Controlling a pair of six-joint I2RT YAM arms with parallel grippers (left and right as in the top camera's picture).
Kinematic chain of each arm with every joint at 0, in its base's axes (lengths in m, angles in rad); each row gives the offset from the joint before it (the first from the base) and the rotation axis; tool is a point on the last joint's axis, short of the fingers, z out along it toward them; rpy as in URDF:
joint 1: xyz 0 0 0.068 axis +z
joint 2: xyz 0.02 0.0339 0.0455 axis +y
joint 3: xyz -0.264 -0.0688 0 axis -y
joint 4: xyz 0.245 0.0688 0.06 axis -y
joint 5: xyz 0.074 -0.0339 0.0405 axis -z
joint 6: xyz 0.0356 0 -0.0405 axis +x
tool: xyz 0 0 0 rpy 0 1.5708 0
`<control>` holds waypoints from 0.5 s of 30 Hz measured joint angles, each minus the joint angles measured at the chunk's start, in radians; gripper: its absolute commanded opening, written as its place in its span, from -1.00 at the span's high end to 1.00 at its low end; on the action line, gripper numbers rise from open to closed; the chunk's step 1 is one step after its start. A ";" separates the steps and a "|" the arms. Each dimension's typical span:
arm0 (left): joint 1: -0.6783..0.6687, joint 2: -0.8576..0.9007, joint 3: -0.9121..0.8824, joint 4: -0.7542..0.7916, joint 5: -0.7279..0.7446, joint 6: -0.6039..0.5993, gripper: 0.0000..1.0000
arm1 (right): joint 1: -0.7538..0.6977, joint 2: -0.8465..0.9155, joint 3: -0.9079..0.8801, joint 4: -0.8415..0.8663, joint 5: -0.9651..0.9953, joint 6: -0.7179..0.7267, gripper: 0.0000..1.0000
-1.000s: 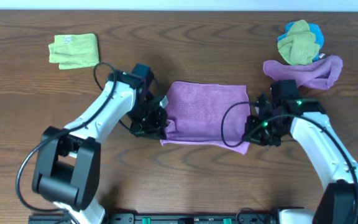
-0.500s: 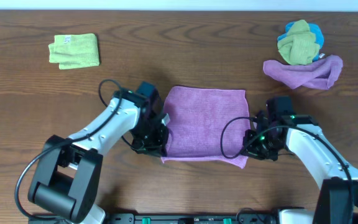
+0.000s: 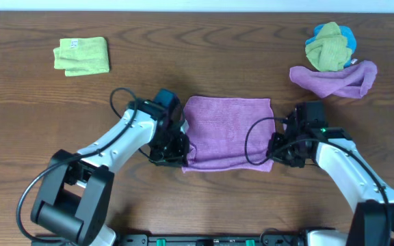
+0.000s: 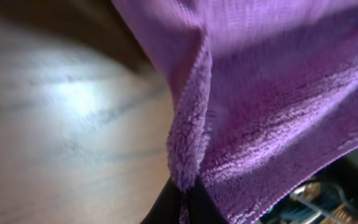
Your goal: Fold the cloth
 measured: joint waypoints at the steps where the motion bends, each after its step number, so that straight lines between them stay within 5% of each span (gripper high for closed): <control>1: 0.011 0.000 0.000 0.021 -0.002 -0.014 0.88 | 0.000 -0.003 0.000 0.021 0.001 0.016 0.97; 15: 0.047 -0.001 0.041 0.242 -0.072 -0.150 0.88 | 0.000 -0.005 0.000 0.259 0.035 0.149 0.97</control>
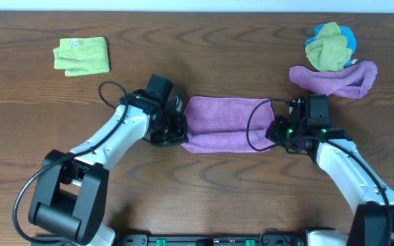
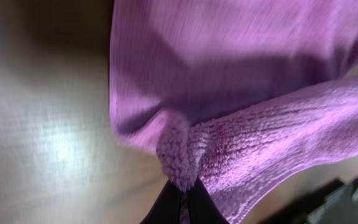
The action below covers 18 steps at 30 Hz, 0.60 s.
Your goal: Fold the cloth
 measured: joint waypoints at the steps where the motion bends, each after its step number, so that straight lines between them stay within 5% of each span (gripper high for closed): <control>1: 0.000 0.000 0.008 0.025 -0.010 -0.008 0.88 | 0.000 0.000 0.000 0.012 0.006 0.006 0.97; 18: -0.001 -0.001 0.017 0.281 -0.177 -0.101 0.88 | 0.000 0.003 0.000 0.230 0.082 0.092 0.96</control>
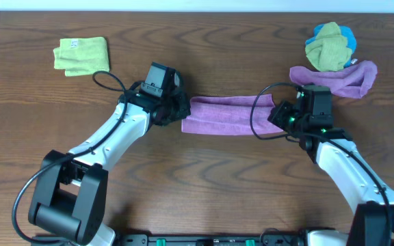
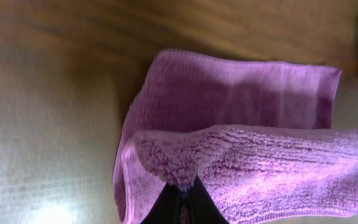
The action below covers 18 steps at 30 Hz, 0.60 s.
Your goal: Fold the cloth
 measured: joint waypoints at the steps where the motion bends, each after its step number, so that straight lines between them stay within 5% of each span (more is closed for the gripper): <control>1: 0.000 0.000 0.000 0.016 -0.008 -0.004 0.88 | 0.000 0.005 0.000 0.016 0.002 0.004 0.97; 18: -0.002 0.020 0.001 0.149 -0.075 -0.023 0.88 | 0.000 0.127 0.000 0.195 0.026 0.027 0.99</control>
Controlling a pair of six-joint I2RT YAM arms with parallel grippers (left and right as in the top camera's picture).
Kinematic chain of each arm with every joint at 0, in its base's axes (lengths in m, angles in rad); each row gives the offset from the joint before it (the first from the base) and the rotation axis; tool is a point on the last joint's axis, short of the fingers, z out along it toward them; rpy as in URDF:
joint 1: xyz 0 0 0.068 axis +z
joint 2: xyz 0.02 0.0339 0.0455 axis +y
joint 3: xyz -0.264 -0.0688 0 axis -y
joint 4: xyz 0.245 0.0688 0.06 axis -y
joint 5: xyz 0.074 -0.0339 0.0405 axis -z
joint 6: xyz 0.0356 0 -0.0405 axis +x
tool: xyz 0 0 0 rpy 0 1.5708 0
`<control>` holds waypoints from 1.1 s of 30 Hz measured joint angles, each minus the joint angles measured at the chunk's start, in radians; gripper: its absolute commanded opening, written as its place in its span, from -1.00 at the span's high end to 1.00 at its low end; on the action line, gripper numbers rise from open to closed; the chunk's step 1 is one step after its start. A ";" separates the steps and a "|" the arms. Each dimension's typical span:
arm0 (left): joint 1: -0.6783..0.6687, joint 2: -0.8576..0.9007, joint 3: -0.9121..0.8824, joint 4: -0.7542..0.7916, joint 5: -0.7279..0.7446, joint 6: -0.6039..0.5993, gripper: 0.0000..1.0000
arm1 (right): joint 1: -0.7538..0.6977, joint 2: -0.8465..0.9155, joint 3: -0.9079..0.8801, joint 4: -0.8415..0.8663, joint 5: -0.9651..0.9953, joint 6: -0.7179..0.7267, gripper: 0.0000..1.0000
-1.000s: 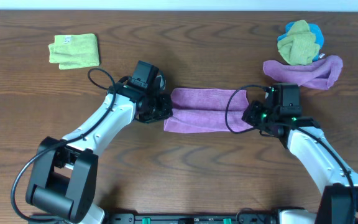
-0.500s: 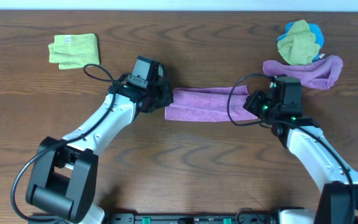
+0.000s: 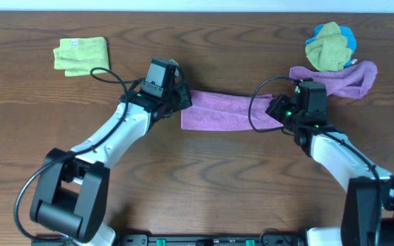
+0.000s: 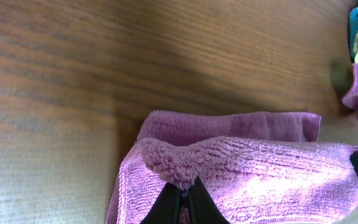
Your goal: Fold the cloth
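The purple cloth (image 3: 228,111) lies in the middle of the table, doubled over into a narrow strip between the two arms. My left gripper (image 3: 181,101) is shut on the cloth's left corner (image 4: 178,171), holding the upper layer over the lower one. At the strip's right end my right gripper (image 3: 278,108) pinches the other corner. In the left wrist view the lifted fuzzy edge hangs over the flat layer (image 4: 229,127) beneath, and the far edge of the cloth shows beyond it.
A folded green cloth (image 3: 81,56) lies at the far left. At the far right a bundle of green and blue cloths (image 3: 330,44) sits on another purple cloth (image 3: 337,78), close to my right arm. Bare wood table (image 3: 204,178) lies in front.
Both grippers have moved a little farther away from me with the cloth's corners. The strip of cloth looks narrower, and the held edge now lies close to the far edge.
At first the cloth lay spread out, with both grippers shut on its near corners. Then the corners were raised and farther back, the cloth half as deep. After that the near edge was over the far half, and now it is by the far edge.
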 measured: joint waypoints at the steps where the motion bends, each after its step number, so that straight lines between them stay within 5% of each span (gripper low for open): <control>1: 0.000 0.010 0.000 0.013 -0.002 -0.003 0.88 | 0.000 0.008 0.000 0.007 0.003 0.000 0.97; 13: -0.001 0.111 0.000 0.097 -0.007 -0.022 0.89 | 0.000 0.098 0.000 0.102 0.048 0.004 0.97; 27: -0.008 0.111 0.001 0.025 -0.041 -0.021 0.89 | 0.004 0.145 0.000 0.134 0.065 0.004 0.97; 33: -0.002 0.111 0.001 0.015 -0.088 -0.016 0.72 | 0.002 0.145 0.000 0.134 0.110 0.004 0.97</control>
